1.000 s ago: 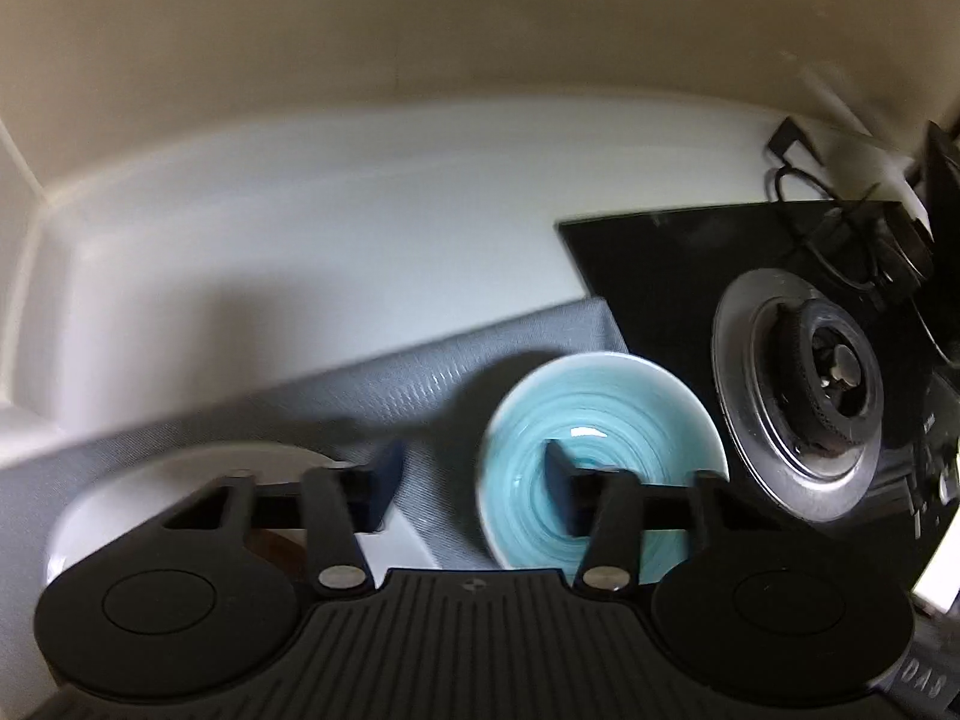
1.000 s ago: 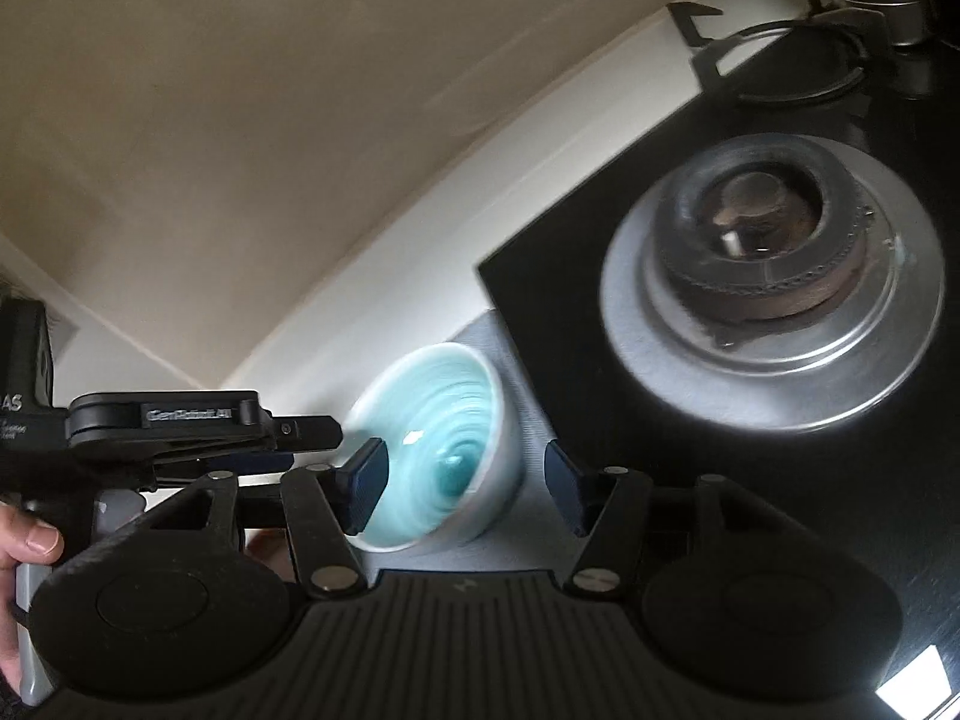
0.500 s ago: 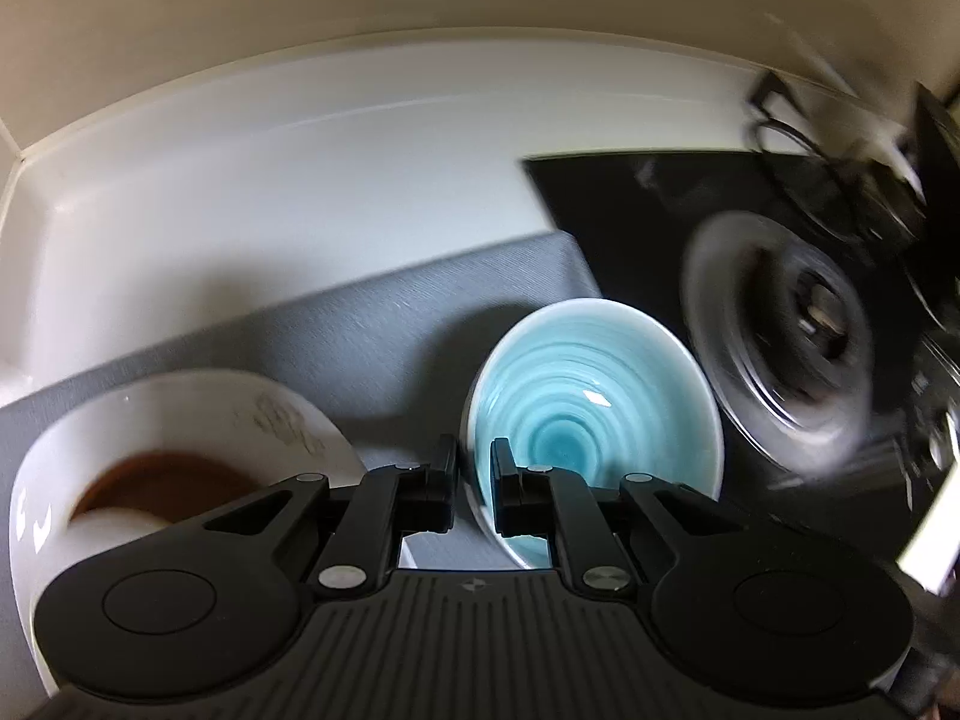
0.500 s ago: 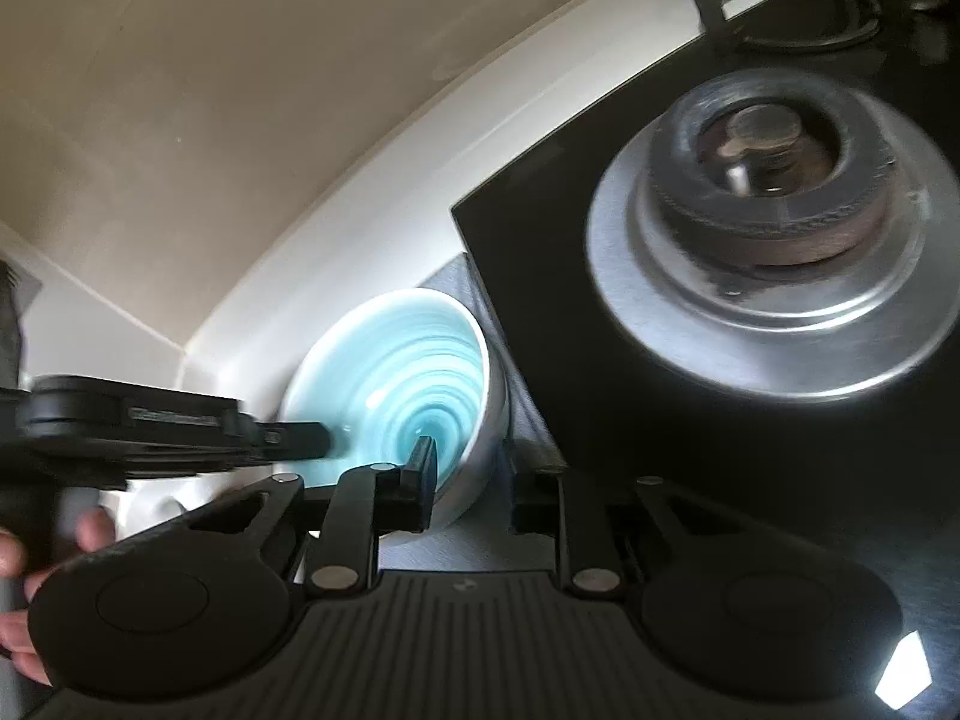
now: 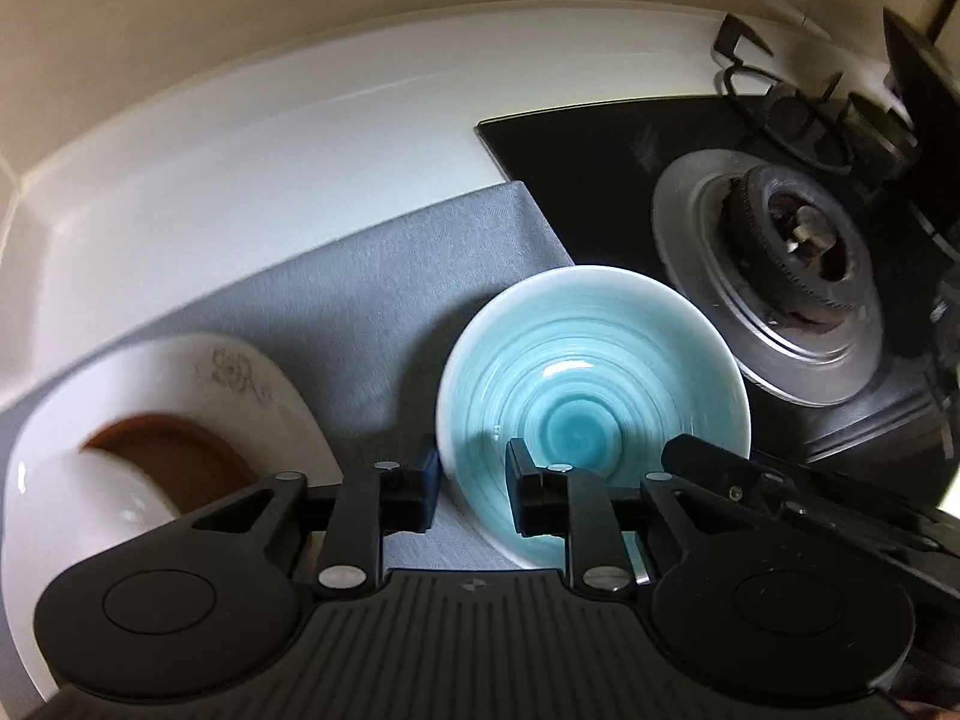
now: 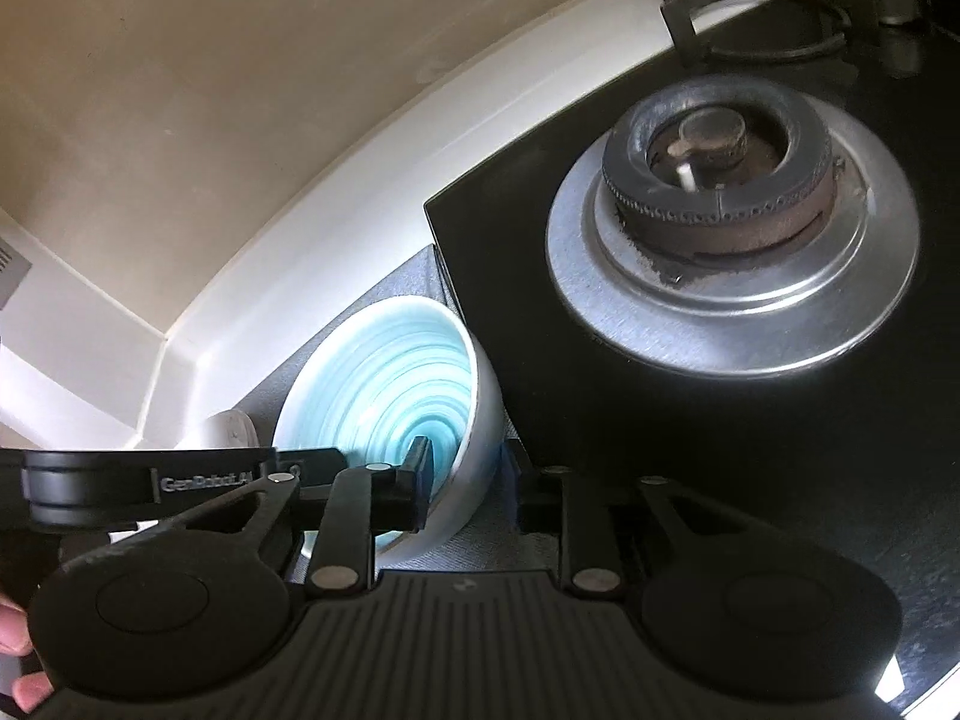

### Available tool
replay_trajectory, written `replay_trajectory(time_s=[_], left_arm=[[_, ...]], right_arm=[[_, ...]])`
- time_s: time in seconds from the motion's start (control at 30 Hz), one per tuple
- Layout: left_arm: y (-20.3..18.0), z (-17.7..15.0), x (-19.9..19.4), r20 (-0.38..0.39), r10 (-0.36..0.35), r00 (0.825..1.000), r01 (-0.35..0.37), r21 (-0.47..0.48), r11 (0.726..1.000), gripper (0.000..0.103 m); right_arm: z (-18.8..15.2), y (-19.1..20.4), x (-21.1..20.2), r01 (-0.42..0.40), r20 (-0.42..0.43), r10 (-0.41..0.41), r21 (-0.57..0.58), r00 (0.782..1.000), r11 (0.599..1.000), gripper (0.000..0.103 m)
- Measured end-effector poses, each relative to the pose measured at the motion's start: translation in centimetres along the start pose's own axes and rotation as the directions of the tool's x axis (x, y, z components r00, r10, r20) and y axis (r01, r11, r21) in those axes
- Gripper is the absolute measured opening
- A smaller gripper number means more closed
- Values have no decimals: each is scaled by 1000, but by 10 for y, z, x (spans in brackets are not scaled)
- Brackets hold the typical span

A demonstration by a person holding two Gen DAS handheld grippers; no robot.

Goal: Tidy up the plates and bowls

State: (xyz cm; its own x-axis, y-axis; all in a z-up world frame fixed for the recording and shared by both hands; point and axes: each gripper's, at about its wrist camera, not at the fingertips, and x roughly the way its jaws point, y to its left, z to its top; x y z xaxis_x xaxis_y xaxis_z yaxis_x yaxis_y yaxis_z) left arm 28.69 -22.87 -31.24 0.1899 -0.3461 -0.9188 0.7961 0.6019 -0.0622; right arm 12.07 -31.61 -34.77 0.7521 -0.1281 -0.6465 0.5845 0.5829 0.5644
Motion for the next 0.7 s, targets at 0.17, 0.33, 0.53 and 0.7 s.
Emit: replay_trajectory(time_s=[0.17,0.33,0.53,0.7], left_arm=[[1,-10,-25,43,-47,998,48,-16,999,15],[-4,-17,-53,111,-52,992,53,-3,999,15],[7,-21,-70,130,-97,987,102,-34,994,15],[17,-25,-75,127,-127,984,136,-64,989,15]], right_arm=[[-3,-4,-18,-12,8,12,20,1000,1000,22],[-6,2,-32,-11,11,11,18,1000,1000,20],[-7,14,-46,-15,21,14,17,1000,1000,20],[-8,23,-51,-7,23,7,-15,1000,1000,20]])
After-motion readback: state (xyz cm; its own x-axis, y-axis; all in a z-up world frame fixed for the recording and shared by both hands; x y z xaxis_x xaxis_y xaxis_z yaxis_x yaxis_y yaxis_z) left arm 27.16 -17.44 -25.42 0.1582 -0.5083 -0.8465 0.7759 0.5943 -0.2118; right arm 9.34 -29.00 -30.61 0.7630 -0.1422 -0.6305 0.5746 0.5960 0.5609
